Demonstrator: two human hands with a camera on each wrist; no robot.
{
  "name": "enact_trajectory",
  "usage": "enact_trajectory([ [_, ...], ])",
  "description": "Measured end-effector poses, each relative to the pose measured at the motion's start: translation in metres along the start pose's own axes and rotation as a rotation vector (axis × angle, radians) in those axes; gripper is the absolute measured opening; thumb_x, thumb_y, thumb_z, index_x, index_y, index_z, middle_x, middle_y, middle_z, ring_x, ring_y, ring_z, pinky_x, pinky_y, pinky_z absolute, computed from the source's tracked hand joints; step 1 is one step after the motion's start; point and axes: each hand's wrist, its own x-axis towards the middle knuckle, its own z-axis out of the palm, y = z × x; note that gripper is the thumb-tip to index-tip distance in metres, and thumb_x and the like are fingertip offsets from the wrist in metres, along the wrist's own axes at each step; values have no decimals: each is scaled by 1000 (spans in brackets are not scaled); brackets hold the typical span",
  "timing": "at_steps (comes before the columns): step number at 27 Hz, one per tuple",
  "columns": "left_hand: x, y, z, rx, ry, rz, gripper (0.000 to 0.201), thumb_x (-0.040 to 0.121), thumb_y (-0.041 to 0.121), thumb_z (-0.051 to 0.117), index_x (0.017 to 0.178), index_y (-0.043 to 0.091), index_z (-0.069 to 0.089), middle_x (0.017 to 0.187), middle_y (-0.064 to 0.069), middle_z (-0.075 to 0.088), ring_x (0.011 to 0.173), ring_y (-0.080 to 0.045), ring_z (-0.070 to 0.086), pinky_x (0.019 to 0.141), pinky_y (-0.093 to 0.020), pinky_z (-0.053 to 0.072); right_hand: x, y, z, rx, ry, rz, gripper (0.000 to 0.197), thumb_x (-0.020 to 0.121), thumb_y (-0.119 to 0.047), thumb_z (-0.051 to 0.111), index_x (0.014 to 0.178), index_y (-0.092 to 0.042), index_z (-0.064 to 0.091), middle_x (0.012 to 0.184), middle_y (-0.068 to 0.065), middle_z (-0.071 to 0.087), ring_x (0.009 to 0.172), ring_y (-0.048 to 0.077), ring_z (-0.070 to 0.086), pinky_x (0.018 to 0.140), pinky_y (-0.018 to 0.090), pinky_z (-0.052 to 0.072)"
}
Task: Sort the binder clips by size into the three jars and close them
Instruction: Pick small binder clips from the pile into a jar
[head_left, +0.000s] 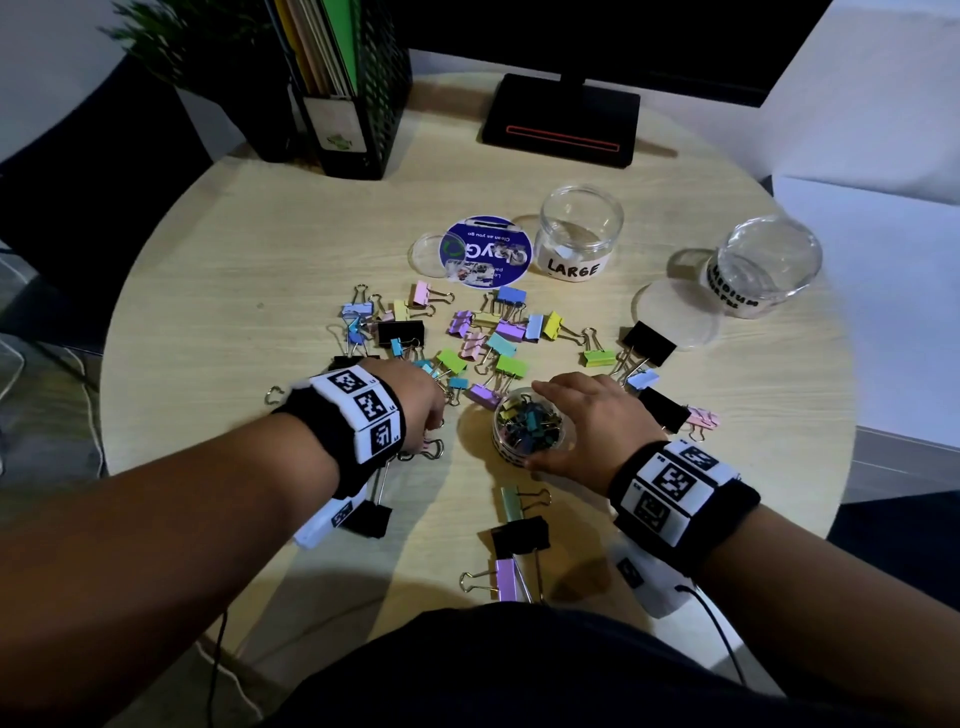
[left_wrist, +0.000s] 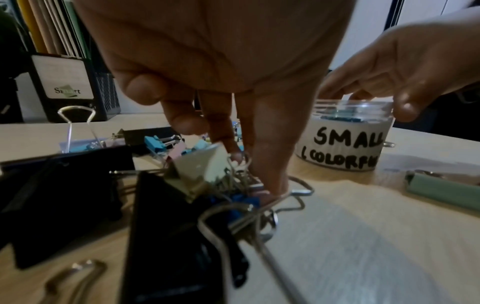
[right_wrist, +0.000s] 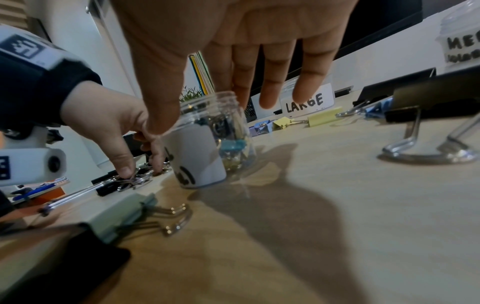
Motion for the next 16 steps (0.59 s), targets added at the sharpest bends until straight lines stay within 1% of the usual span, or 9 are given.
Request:
enact_trajectory([
  [3, 4, 1, 1, 3, -13, -5, 28, 84, 32, 63, 112, 31, 64, 114, 10, 61, 106, -17, 55, 81, -27, 47, 0, 0, 0, -3, -8, 4, 86, 69, -62, 66, 141, -36, 29, 141, -9, 40, 126, 18, 35, 105, 39, 35],
  [6, 5, 5, 3, 6, 4, 5, 18, 87, 31, 60, 103, 27, 67, 109, 9, 62, 103, -18, 56, 73, -25, 44, 0, 0, 0, -11, -17, 7, 85, 70, -63, 64, 142, -36, 28, 142, -9, 39, 127, 18, 35, 105, 40, 35],
  [7, 6, 6, 4, -18, 24, 3, 15, 87, 32, 59, 99, 27, 68, 106, 8, 63, 100, -17, 56, 72, -25, 43, -1, -1, -1, -19, -17, 6, 85, 70, -64, 64, 142, -36, 28, 143, -9, 39, 127, 18, 35, 105, 40, 35],
  [9, 7, 4, 5, -163, 94, -19, 15, 87, 37, 60, 94, 26, 68, 100, 9, 65, 93, -15, 58, 74, -26, 45, 0, 0, -4, -34, -7, 21, 84, 70, -65, 63, 142, -36, 28, 143, -9, 39, 128, 18, 35, 105, 41, 36],
  [11, 5, -1, 4, -407, 197, -64, 15, 86, 39, 62, 93, 27, 69, 94, 11, 66, 88, -11, 59, 75, -26, 46, 3, 5, -10, -21, 2, 70, 85, 70, -66, 62, 142, -35, 28, 144, -8, 39, 130, 19, 34, 105, 41, 36],
  [14, -4, -15, -2, -734, 417, -139, 4, 83, 31, 67, 85, 27, 69, 85, 13, 64, 83, -8, 59, 71, -22, 40, 8, 9, -21, -72, -6, 120, 85, 69, -67, 63, 141, -34, 30, 144, -7, 38, 131, 21, 33, 105, 42, 34],
  [15, -7, -20, -2, -788, 461, -164, 3, 82, 27, 69, 85, 26, 69, 84, 12, 65, 80, -9, 59, 70, -21, 40, 9, 6, -25, -104, 7, 122, 83, 70, -67, 62, 140, -34, 31, 144, -7, 37, 131, 22, 33, 106, 43, 33],
  [16, -10, -25, 0, -808, 473, -186, 6, 81, 25, 71, 86, 25, 70, 85, 10, 65, 78, -9, 58, 69, -21, 40, 9, 1, -28, -125, 40, 105, 80, 71, -66, 62, 138, -33, 34, 143, -6, 38, 129, 22, 33, 105, 44, 33],
])
